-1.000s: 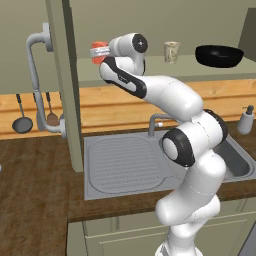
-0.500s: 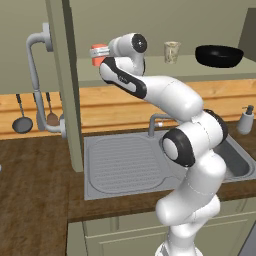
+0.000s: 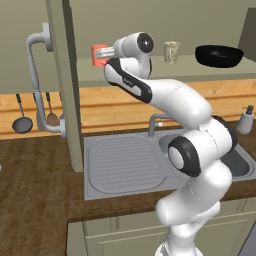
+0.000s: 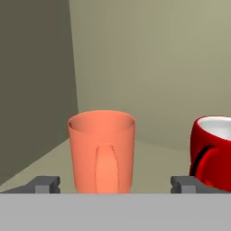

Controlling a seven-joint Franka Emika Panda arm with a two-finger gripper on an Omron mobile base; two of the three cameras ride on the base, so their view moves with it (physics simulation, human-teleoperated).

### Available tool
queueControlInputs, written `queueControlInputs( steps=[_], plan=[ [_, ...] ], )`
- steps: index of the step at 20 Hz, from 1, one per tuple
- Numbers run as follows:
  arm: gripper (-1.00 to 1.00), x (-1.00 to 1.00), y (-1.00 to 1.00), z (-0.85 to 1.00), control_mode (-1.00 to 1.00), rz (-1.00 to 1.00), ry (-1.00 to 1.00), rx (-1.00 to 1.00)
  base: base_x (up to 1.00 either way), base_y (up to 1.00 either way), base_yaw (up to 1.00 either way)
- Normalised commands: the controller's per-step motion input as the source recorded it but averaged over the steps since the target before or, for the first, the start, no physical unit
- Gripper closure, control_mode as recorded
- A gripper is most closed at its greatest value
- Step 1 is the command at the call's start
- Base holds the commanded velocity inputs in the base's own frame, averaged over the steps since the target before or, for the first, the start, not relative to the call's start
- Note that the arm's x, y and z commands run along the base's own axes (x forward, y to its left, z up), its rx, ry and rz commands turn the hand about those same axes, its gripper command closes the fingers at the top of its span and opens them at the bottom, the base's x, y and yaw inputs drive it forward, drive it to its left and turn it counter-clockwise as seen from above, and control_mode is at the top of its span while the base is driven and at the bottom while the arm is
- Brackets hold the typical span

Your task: Gather all objects into one cabinet and sort the glasses and bowls to opposite sides.

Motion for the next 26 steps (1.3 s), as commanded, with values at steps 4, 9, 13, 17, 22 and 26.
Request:
queueControlInputs(
  steps=[4,9,13,17,22,26],
  plan=[
    [-1.0,-0.48,-0.38,0.0,-1.0,-0.13,0.0,0.0,0.0,0.0,0.0],
    [-1.0,-0.46,-0.51,0.0,-1.0,-0.17,0.0,0.0,0.0,0.0,0.0],
    [-1.0,-0.49,-0.56,0.0,-1.0,-0.21,0.0,0.0,0.0,0.0,0.0],
    [-1.0,-0.33,-0.62,0.0,-1.0,-0.25,0.01,0.0,0.0,0.0,0.0],
    [-1.0,-0.27,-0.63,0.01,-1.0,-0.27,0.02,0.0,0.0,0.0,0.0],
    [-1.0,-0.07,-0.54,0.02,-1.0,-0.21,0.07,0.0,0.0,0.0,0.0]
  ],
)
